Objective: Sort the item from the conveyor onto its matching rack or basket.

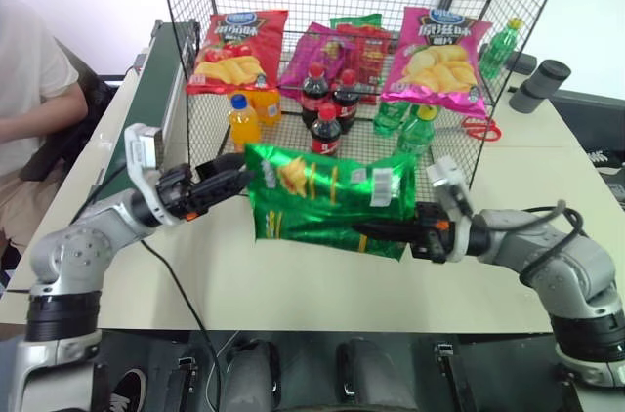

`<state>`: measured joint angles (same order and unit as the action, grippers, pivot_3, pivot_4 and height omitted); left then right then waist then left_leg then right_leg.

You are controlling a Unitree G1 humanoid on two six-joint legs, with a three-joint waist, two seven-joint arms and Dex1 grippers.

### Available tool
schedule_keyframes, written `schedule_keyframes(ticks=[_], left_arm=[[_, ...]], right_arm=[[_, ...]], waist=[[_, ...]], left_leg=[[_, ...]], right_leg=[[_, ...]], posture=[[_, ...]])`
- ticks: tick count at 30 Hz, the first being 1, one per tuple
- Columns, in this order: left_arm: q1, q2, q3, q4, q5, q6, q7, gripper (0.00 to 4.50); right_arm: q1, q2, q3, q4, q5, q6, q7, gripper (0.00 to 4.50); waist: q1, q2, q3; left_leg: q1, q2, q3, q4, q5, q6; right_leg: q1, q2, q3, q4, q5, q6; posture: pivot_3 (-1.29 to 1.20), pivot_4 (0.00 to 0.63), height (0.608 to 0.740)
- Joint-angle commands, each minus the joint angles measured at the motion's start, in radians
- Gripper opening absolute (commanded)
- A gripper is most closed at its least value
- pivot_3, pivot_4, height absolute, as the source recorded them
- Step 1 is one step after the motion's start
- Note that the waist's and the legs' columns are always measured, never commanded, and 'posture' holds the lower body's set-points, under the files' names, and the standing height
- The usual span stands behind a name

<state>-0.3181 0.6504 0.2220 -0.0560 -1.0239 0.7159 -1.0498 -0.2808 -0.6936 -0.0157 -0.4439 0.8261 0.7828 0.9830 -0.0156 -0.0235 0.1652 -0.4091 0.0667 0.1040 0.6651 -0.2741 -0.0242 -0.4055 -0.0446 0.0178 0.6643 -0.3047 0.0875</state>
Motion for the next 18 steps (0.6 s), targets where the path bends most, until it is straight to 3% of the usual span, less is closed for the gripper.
schedule_keyframes(ticks=[1, 3, 6, 11, 18], left_arm=[[-0.013, -0.024, 0.022, 0.004, 0.095, -0.135, -0.015, 4.46], [-0.018, -0.043, 0.013, 0.032, 0.194, -0.248, -0.003, 4.46], [-0.034, -0.074, 0.01, 0.085, 0.271, -0.338, 0.017, 4.46], [-0.004, -0.087, 0.008, 0.058, 0.27, -0.344, -0.017, 4.46], [-0.005, -0.12, 0.008, 0.056, 0.282, -0.351, 0.009, 4.46]], right_arm=[[-0.064, 0.012, -0.004, -0.074, -0.106, -0.118, -0.065, 0.0], [-0.089, 0.0, 0.02, -0.056, -0.267, -0.266, -0.091, 0.0], [-0.119, 0.042, -0.005, -0.029, -0.336, -0.402, -0.123, 0.0], [-0.207, 0.084, -0.037, 0.021, -0.422, -0.523, -0.203, 0.0], [-0.346, 0.052, 0.075, 0.25, -0.838, -0.761, -0.363, 0.0]], waist=[[0.002, 0.0, 0.0], [0.004, 0.0, 0.0], [0.006, 0.0, 0.0], [-0.001, 0.0, 0.0], [0.001, 0.0, 0.0]], left_leg=[[0.0, 0.0, 0.0, 0.0, 0.0, -0.001], [0.0, 0.0, 0.0, 0.001, 0.0, -0.001], [0.0, -0.001, 0.0, 0.001, 0.0, 0.0], [-0.002, 0.0, 0.001, 0.001, 0.0, 0.0], [-0.001, 0.0, 0.002, 0.001, 0.0, -0.001]], right_leg=[[0.0, 0.0, 0.0, 0.0, 0.0, 0.0], [0.001, -0.001, 0.0, 0.0, 0.0, 0.0], [0.001, -0.001, 0.0, 0.0, 0.0, 0.0], [-0.001, -0.001, 0.0, 0.0, 0.0, 0.0], [-0.001, -0.001, 0.001, 0.001, 0.0, 0.0]], posture=[[0.0, 0.15, 0.74], [0.0, 0.15, 0.74], [0.0, 0.15, 0.74], [0.0, 0.15, 0.74], [0.0, 0.15, 0.74]])
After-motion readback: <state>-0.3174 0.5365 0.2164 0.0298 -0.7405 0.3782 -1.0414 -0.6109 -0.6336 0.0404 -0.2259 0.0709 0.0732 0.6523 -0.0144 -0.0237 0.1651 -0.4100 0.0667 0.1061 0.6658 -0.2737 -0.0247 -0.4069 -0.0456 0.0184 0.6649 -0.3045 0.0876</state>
